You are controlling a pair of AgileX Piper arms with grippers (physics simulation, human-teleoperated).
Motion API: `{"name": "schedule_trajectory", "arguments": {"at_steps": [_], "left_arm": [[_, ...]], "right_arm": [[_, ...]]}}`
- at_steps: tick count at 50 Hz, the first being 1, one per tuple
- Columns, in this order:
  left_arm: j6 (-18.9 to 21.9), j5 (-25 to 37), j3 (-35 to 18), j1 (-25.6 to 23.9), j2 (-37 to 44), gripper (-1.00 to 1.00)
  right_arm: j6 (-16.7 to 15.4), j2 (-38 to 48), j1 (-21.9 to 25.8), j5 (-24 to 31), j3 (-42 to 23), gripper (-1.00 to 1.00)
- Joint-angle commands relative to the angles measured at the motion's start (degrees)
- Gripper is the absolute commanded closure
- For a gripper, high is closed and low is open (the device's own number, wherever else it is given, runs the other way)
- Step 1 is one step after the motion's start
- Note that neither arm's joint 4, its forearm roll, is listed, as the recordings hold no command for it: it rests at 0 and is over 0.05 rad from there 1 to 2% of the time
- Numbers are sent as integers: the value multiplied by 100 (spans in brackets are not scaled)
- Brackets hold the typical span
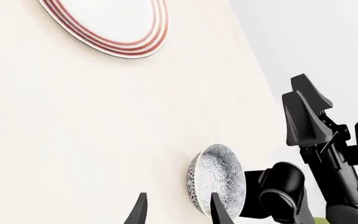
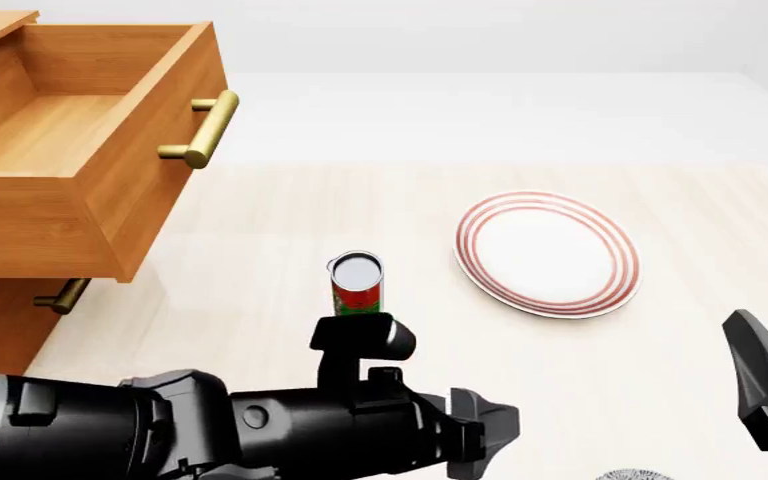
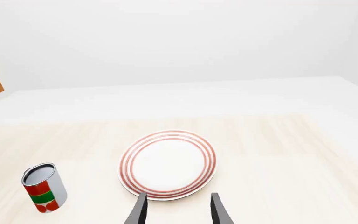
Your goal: Put the bowl in the top drawer of the cabinet.
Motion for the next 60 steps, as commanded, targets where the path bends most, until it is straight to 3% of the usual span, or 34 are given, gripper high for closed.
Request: {"name": "schedule_trajectory", "arguments": {"at_steps": [1,60], "left_arm": [[-93,-115,-62,-117,235,-100],[-155,-175,-431,-439,790,-100]], "right_arm": [[1,-1,0,0,0,-100],[1,1,-1,0,0,-100]]}}
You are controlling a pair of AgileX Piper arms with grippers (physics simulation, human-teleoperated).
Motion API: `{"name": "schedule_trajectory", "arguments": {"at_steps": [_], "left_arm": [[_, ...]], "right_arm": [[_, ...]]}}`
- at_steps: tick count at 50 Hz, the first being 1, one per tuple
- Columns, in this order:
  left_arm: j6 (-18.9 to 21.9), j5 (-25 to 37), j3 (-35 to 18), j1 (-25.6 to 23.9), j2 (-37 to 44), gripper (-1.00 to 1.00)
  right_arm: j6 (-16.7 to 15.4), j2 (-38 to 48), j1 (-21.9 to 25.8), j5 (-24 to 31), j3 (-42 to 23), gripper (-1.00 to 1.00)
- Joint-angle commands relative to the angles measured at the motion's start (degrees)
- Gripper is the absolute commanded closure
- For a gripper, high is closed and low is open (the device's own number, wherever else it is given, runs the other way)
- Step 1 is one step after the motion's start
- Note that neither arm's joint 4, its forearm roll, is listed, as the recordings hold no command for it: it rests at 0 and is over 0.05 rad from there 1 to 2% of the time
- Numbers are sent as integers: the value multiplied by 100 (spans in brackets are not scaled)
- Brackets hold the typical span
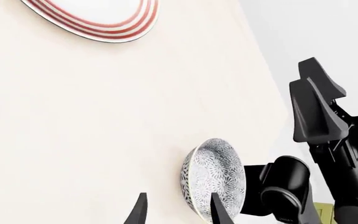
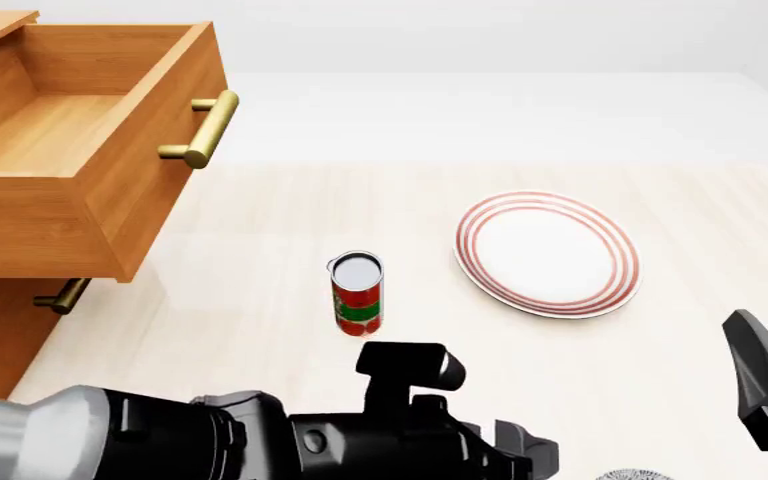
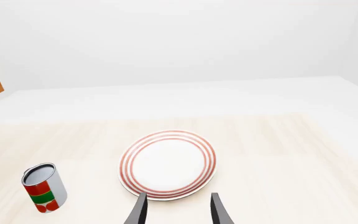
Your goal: Put the bowl in the top drawer of the cabinet.
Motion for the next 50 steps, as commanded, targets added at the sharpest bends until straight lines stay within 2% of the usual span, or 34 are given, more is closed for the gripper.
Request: {"name": "schedule_trajectory", "arguments": {"at_steps": [1,29,50], "left_arm": [[-48,-21,-39,-94,59,-100],[-225,-181,-196,-457,453,-100],[-348,-336,-213,-523,655,-100]], "right_arm": [[0,0,0,0,0,-100],[1,0,1,0,0,-100],[0,0,0,0,0,-100]]}}
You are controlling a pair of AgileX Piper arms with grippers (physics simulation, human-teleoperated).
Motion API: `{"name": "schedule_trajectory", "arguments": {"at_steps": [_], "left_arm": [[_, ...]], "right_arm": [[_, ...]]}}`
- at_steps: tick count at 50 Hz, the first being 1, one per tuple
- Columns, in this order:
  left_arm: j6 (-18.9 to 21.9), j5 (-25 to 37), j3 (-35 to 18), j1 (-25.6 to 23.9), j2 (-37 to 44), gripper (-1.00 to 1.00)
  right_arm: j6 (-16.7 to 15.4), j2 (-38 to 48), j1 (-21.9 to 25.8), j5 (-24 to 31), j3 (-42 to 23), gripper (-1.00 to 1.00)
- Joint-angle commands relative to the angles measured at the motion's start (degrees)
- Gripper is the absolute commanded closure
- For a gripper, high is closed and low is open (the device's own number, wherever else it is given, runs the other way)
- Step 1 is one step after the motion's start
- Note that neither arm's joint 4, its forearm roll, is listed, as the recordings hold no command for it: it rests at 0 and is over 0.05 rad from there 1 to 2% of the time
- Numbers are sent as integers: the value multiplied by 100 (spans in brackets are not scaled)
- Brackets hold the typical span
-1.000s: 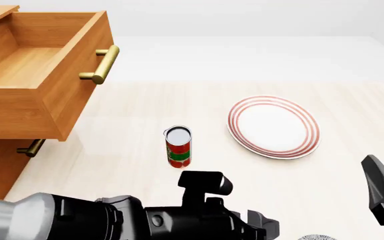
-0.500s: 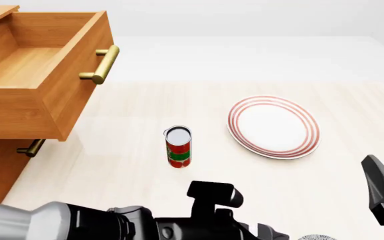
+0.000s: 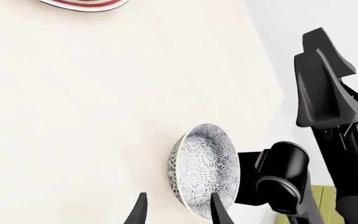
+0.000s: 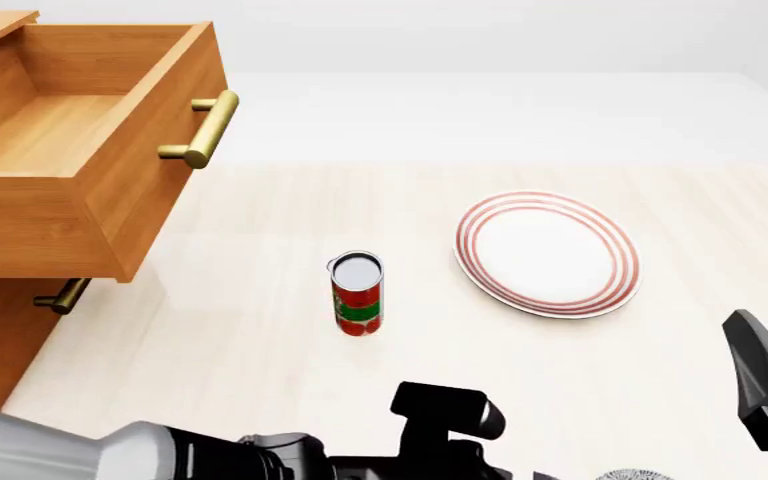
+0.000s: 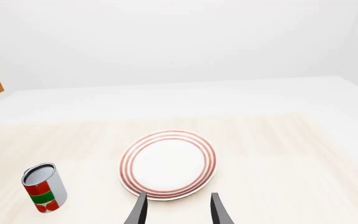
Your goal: Put the bowl in the top drawer of the cabinet.
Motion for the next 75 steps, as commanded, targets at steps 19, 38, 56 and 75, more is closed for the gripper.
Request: {"name": "schedule_trajectory", "arguments": {"at_steps": [19,38,56,75], "left_arm": [[-180,-271,-75,-84,385,-100],[-291,-441,-127,-134,633,-100],[-343,-558,-232,-149,870,-100],[-424,-678,-247,-161,1011,-100]], "right_arm": [[0,1,1,-1,0,-100],[0,1,1,0,0,-100],[-1,0,0,0,0,-100],[-1,-2,0,1,0,-100]]}}
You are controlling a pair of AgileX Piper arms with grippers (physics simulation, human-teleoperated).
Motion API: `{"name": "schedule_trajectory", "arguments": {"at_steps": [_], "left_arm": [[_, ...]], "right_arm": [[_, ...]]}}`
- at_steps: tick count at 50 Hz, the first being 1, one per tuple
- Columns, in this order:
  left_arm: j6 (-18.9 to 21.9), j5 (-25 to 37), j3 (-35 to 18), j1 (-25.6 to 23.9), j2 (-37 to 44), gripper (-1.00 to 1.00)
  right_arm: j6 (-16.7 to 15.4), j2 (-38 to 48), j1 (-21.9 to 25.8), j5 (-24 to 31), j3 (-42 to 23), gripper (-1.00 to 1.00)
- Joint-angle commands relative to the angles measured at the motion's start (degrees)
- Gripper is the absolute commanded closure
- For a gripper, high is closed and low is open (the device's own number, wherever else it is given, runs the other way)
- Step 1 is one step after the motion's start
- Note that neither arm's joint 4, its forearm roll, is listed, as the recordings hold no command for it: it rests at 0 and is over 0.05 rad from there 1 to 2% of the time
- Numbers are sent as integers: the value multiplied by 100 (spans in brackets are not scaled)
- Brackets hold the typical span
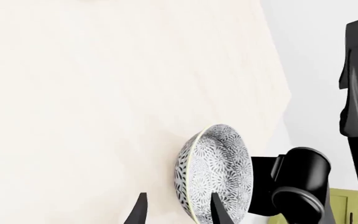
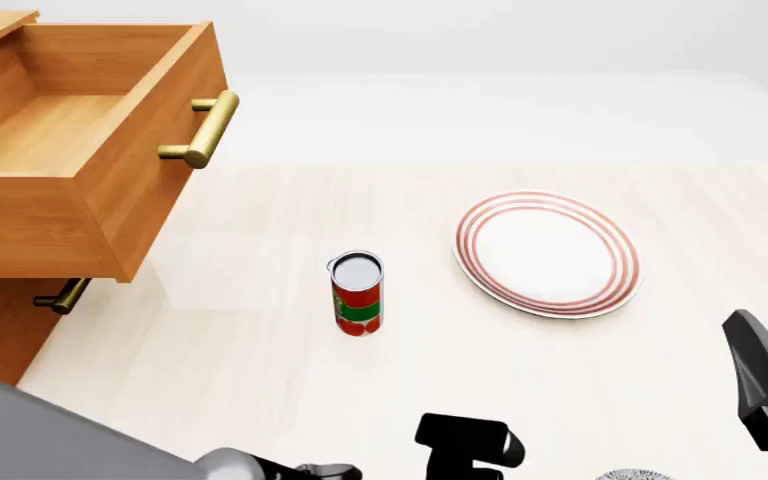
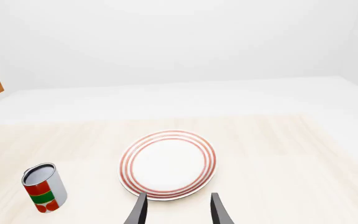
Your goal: Put the bowl in the top drawer of the cabinet.
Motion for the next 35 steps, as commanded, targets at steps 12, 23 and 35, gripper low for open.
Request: {"name": "schedule_trajectory", "arguments": {"at_steps": [12,23,35], "left_arm": [[-98,-119,-22,-34,152,-100],[-150,-157,-90,-100,269,-100],[-160,-134,-213,-163,384,-100]], "right_arm": [[1,0,-1,0,0,-100],[1,-1,0,0,0,-100],[0,1,0,0,0,-100]]}}
